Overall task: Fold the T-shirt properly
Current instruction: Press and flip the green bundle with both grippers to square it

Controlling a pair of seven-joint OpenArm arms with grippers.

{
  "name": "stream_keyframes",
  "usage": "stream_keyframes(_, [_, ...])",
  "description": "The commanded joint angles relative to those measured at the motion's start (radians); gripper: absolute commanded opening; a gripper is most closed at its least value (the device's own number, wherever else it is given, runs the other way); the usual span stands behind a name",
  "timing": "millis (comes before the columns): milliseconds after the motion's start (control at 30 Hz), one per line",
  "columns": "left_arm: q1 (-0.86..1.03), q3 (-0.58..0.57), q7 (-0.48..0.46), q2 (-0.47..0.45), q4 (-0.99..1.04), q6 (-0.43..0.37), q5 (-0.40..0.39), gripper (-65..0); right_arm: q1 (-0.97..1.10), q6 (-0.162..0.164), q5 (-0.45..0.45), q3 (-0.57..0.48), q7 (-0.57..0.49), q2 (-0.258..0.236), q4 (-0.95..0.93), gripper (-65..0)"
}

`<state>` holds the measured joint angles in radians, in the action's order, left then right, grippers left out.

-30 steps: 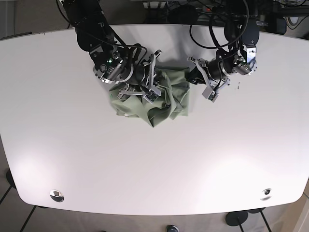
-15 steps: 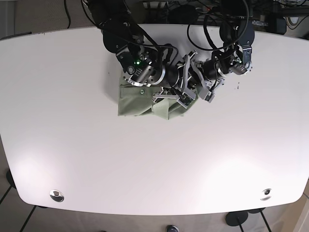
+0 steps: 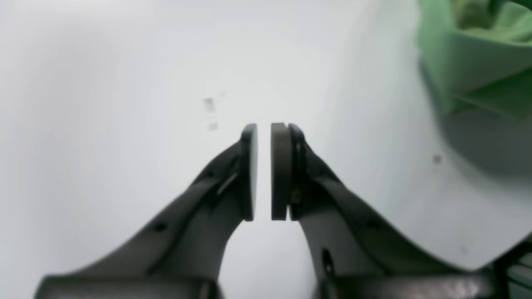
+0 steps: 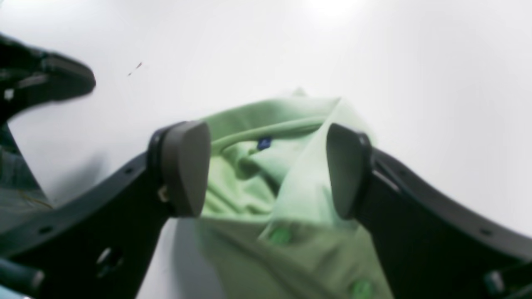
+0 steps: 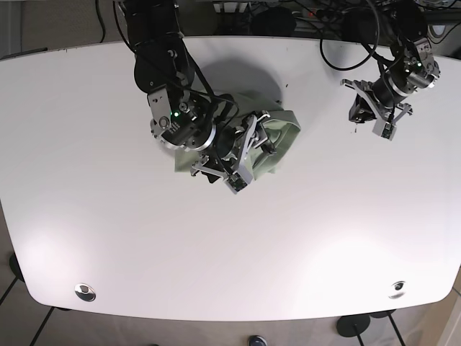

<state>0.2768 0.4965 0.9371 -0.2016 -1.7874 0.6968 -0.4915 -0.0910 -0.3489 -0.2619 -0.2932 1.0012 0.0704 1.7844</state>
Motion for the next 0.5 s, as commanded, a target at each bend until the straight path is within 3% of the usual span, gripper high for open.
stream_keyframes(33, [-0.004, 0.001, -0.019, -0.006, -0.038, 0.001, -0.019, -60.8, -0.083, -0.006, -0.015, 0.004, -0.021, 0.013, -0.062, -23.0])
stream_keyframes(267, [-0.018, -0.15, -0.022, 0.084, -0.114, -0.013, -0.016, -60.7, -0.226, -0.006, -0.012, 0.004, -0.048, 0.03, -0.39, -23.6])
stream_keyframes(367, [-0.06, -0.267, -0.022, 0.101, -0.11, -0.17, -0.016, -59.3, -0.224, -0.006, -0.009, 0.004, -0.091, 0.03, -0.435, -31.9])
stream_keyframes(433, [-0.067, -0.33, -0.022, 0.1, -0.114, -0.3, -0.016, -46.5, -0.221, -0.006, -0.014, 0.004, -0.094, 0.029, -0.449, -40.3])
stream_keyframes(500, [-0.067, -0.33, -0.022, 0.1, -0.113, -0.349, -0.016, -38.2, -0.214, -0.006, -0.014, 0.004, -0.095, 0.029, -0.449, -47.7])
